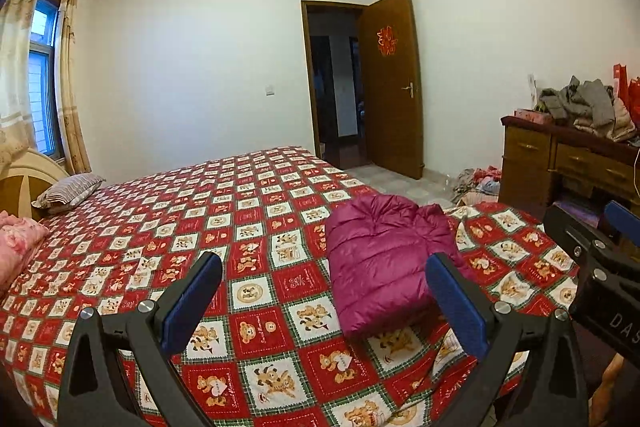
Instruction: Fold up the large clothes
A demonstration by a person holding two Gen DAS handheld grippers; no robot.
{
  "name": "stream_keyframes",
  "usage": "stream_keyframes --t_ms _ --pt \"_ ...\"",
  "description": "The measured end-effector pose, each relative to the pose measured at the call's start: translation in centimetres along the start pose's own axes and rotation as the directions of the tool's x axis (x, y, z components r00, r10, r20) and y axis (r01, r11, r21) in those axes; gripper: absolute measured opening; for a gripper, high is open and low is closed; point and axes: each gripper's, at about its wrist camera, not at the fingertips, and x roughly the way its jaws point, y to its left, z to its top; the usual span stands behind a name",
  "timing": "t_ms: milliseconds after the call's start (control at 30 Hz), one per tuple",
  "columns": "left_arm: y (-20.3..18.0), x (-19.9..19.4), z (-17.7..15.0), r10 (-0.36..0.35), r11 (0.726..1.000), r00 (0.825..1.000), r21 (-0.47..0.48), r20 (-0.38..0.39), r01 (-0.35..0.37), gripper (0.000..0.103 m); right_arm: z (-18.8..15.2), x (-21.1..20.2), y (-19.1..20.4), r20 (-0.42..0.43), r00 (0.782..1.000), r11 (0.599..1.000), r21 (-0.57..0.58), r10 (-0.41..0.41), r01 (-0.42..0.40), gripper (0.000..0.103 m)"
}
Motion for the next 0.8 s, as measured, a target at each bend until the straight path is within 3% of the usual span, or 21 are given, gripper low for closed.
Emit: stream_keyframes --t_ms 800 --pt "1.0 -2.1 1.0 0.019 0.999 0.997 -0.037 0.069 -0.016 0.102 0.3 -1.4 -0.1 0.053 0.998 1.0 0.023 0.021 -0.022 0.097"
